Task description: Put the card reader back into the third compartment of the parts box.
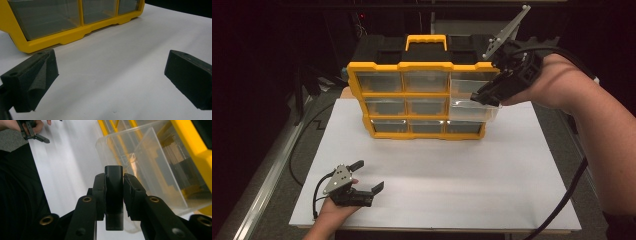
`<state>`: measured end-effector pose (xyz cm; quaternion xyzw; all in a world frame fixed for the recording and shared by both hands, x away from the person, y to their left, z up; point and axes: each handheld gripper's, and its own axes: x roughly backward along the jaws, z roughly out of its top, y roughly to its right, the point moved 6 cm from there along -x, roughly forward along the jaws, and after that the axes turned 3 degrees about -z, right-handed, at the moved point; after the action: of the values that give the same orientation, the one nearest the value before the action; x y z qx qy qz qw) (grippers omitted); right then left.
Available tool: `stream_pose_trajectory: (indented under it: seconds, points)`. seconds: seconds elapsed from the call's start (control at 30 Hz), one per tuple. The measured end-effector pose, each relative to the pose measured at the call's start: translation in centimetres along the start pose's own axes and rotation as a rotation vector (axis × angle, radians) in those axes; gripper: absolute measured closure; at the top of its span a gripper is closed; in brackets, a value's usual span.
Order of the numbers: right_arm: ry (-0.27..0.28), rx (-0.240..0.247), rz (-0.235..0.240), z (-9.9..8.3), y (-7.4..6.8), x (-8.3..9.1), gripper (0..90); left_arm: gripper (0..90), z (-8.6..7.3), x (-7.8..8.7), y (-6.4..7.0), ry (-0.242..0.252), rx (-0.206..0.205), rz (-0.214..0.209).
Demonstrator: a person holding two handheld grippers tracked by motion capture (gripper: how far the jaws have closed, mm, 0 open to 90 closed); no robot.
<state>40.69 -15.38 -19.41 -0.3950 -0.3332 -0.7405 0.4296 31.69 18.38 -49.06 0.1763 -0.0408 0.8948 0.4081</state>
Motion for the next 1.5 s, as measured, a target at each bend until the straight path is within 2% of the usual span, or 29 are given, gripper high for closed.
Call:
stream_pose_trajectory:
  seconds: [0.27, 0.73, 1.1, 1.5]
  points:
    - [-0.002, 0.004, -0.004, 1.1, 0.7, -0.7, 74.5, 0.2, 0.0, 0.0, 0.0, 0.0, 0.0, -0.003]
    - [-0.006, -0.023, -0.015, 1.9, 2.2, -1.4, 74.5, 0.2, 0.0, 0.0, 0.1, -0.004, -0.002, -0.007]
    - [-0.015, -0.05, -0.027, 2.0, 3.2, -1.8, 74.6, 0.2, -0.1, -0.1, 0.0, -0.011, -0.004, -0.005]
    - [-0.037, -0.056, -0.021, 1.7, 3.4, -2.9, 74.5, 0.2, -0.1, -0.1, 0.0, -0.014, -0.005, -0.005]
